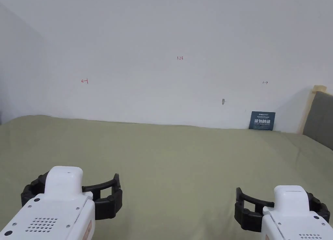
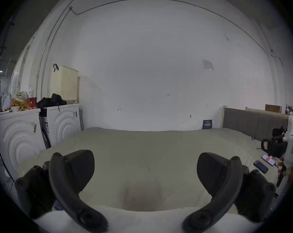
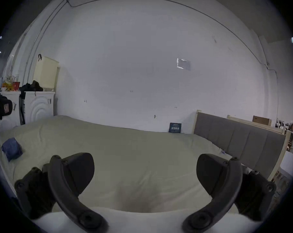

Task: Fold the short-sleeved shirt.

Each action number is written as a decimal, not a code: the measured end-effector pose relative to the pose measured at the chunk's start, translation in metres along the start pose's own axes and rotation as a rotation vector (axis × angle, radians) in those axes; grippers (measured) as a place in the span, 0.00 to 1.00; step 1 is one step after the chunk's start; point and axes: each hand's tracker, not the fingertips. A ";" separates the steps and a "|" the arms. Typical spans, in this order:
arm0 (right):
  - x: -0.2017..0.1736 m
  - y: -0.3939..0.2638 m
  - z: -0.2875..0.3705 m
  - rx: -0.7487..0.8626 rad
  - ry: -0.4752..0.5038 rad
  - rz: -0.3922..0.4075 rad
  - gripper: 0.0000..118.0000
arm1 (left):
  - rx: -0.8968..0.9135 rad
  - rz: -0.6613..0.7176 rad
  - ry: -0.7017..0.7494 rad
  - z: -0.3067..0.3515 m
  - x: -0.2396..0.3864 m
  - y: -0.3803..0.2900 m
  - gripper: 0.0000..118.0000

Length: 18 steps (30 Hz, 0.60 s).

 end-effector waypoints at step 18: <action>-0.002 0.008 -0.001 -0.002 -0.023 -0.011 1.00 | -0.031 0.025 -0.022 -0.006 0.002 -0.007 1.00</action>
